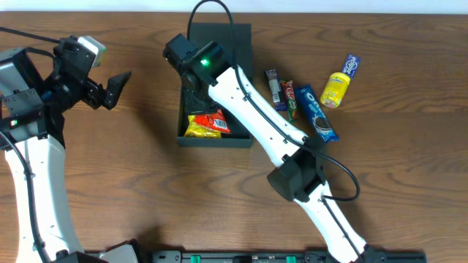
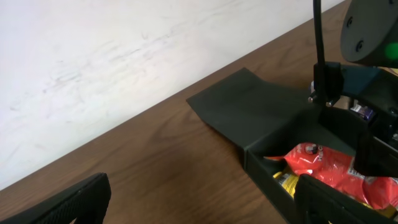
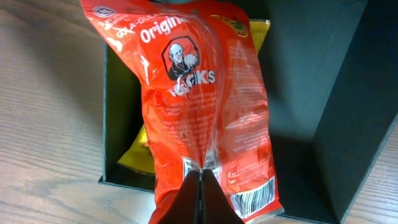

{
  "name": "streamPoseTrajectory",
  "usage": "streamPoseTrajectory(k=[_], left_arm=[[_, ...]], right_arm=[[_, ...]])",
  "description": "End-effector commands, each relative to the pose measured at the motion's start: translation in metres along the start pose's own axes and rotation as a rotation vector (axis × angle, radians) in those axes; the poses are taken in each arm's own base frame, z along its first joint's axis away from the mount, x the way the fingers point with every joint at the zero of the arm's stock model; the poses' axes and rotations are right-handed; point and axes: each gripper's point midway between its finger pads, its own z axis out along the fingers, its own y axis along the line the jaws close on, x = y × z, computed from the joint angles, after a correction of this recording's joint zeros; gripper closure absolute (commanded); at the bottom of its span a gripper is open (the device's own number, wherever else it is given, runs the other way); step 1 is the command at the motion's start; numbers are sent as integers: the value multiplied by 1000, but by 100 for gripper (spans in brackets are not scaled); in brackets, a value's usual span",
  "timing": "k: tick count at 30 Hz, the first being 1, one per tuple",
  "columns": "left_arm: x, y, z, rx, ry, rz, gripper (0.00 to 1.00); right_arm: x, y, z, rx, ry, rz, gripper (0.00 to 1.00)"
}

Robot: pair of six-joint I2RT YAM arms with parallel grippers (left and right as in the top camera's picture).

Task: Pack container
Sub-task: 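Carry the red bag over the box and lower it inside, then push the red bag down into the box with the right gripper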

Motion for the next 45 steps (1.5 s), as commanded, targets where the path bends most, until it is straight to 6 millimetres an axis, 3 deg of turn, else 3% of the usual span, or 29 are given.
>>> streamPoseTrajectory(k=[1,3,7,11,12,14,15,19,23,38,45], left_arm=[[-2,1,1,8,-11,-8,5],[-2,1,1,8,-11,-8,5],[-2,1,1,8,-11,-8,5],[-2,1,1,8,-11,-8,5],[-2,1,1,8,-11,-8,5],[-2,1,1,8,-11,-8,5],[-2,1,1,8,-11,-8,5],[-2,1,1,7,-11,-7,5],[-3,2,1,5,-15,-3,5],[-6,4,1,-2,-25,10,5],[-6,4,1,-2,-25,10,5]], right_arm=[[1,8,-23,-33,-40,-5,98],[2,11,-23,-50,-36,-34,46],[1,14,-23,-58,-41,-70,9],[-4,12,-27,-65,-55,-85,13],[-6,10,-29,-68,-61,-90,19],[-12,5,-35,-69,-81,-113,41],[-20,-7,-41,-37,-110,-110,52],[-31,-39,-48,24,-119,-59,47],[-32,-67,-39,64,-61,-12,45],[-7,-62,-2,47,96,-79,35],[6,-58,24,27,166,-94,43]])
